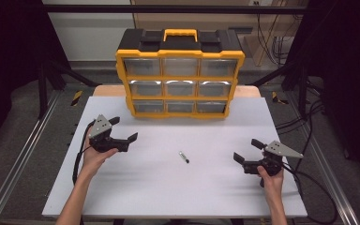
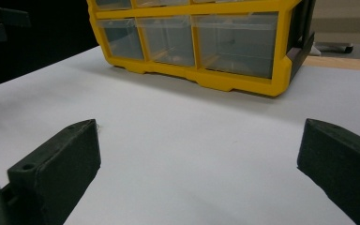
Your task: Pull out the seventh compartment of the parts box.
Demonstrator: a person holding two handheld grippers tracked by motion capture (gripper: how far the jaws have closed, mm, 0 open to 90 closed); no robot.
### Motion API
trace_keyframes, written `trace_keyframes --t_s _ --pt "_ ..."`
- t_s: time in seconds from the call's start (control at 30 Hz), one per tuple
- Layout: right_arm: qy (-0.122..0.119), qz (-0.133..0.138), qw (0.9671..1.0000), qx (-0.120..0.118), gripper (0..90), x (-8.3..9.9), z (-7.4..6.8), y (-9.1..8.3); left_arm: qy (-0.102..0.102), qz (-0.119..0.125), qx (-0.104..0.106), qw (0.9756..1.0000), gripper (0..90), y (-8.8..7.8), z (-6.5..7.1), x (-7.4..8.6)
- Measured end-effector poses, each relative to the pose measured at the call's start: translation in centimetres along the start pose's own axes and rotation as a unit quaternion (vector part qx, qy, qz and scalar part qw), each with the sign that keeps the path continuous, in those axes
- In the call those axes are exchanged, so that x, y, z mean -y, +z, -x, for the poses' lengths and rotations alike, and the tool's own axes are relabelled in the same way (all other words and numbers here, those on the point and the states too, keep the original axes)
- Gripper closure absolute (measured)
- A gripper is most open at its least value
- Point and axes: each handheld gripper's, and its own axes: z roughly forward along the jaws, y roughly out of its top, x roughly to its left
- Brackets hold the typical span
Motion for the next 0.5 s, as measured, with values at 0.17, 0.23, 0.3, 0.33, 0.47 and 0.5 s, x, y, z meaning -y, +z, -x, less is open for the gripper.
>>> trace_keyframes --t_s 0.17,0.23,0.3,0.33,0.47,0.5 --pt "-0.004 0.002 1.0000 0.001 0.4 0.0 0.1 0.1 0.012 0.002 -0.004 0.9999 4.7 0.5 0.0 -0.7" --pt "-0.005 0.002 1.0000 0.001 0.3 0.0 0.1 0.1 0.015 0.003 -0.005 0.9999 4.6 0.6 -0.1 -0.7" --pt "-0.005 0.002 1.0000 0.001 0.4 -0.1 0.2 0.1 0.022 0.002 -0.009 0.9997 4.7 0.8 -0.1 -1.0" --pt "-0.005 0.002 1.0000 0.001 0.4 -0.1 0.2 0.1 0.025 0.001 -0.010 0.9996 4.7 0.9 -0.1 -1.1" --pt "-0.004 0.002 1.0000 -0.001 0.4 -0.1 0.1 0.0 0.043 -0.001 -0.013 0.9990 4.8 1.4 -0.2 -1.6" --pt "-0.001 0.003 1.0000 -0.002 0.4 -0.1 0.1 0.0 0.047 -0.003 -0.013 0.9988 4.7 1.5 -0.2 -1.7"
